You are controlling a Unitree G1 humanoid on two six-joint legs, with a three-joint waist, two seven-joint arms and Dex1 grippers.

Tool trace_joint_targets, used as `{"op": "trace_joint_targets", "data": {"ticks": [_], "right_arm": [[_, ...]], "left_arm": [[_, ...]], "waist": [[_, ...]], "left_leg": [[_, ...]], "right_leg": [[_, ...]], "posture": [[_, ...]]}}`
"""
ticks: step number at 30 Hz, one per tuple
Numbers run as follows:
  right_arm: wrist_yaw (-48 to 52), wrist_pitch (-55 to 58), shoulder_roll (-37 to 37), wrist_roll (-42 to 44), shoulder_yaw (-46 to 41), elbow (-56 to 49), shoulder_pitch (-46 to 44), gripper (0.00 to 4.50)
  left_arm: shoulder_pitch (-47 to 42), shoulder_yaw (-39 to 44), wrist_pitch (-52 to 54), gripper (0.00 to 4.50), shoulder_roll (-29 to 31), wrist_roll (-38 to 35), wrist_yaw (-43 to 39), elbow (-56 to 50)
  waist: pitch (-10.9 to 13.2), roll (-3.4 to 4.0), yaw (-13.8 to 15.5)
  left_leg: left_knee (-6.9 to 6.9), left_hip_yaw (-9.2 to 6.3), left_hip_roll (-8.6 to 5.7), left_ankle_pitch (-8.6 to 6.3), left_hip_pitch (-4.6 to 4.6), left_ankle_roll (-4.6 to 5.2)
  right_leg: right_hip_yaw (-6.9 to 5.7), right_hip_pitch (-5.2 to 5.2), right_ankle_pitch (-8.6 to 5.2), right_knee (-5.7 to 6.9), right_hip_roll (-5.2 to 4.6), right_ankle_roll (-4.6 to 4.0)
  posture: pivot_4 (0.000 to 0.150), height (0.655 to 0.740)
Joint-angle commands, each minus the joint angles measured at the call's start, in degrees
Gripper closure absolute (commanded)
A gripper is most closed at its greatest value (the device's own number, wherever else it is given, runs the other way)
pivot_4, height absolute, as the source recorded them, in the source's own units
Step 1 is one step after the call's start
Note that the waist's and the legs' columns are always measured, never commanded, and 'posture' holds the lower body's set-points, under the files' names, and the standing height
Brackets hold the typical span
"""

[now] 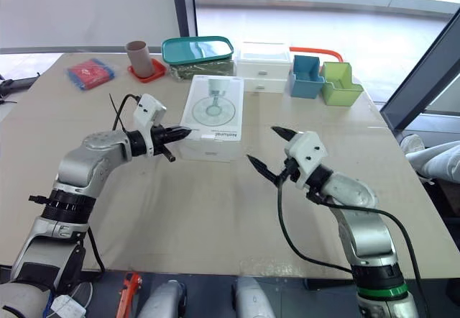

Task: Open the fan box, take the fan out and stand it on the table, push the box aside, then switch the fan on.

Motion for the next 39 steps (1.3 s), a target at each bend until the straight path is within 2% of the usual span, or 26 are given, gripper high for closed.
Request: {"op": "trace_joint_targets", "data": {"ticks": [1,13,23,39], "right_arm": [[-1.3,0.7,1.5,-2.2,2.8,1.7,-6.5,0.00],[2.3,-6.4,10.3,-10.0,14.0,24.9,-26.8,0.00],[3.4,-10.7,11.8,-14.0,15.8,33.0,-30.3,0.00],[3.6,-11.7,12.4,-14.8,15.2,34.1,-30.6,0.00]], "left_arm": [[-1.0,1.6,1.6,4.40,-0.1,-0.3,0.3,0.8],[0.4,1.2,3.1,4.40,-2.1,0.1,1.4,-0.1],[1.4,1.1,4.0,4.40,-2.4,0.3,2.2,-2.0],[1.4,1.1,4.1,4.40,-2.5,0.4,2.3,-2.1]], "waist": [[0.0,0.00,0.0],[0.0,0.00,0.0],[0.0,0.01,0.0],[0.0,0.01,0.0]], "left_leg": [[0.01,0.00,0.01,0.00,0.00,0.00],[0.02,-0.03,0.02,0.04,0.02,0.01],[0.01,-0.10,0.02,0.04,-0.01,0.01],[0.01,-0.12,0.02,0.04,-0.02,0.01]], "right_leg": [[0.00,0.00,0.00,0.00,0.00,0.00],[-0.07,0.03,0.07,0.01,-0.01,-0.04],[-0.15,0.00,0.10,0.01,-0.06,-0.08],[-0.19,0.00,0.10,0.01,-0.06,-0.08]], "posture": [[0.150,0.7400],[0.150,0.7400],[0.150,0.7400],[0.150,0.7400]]}}
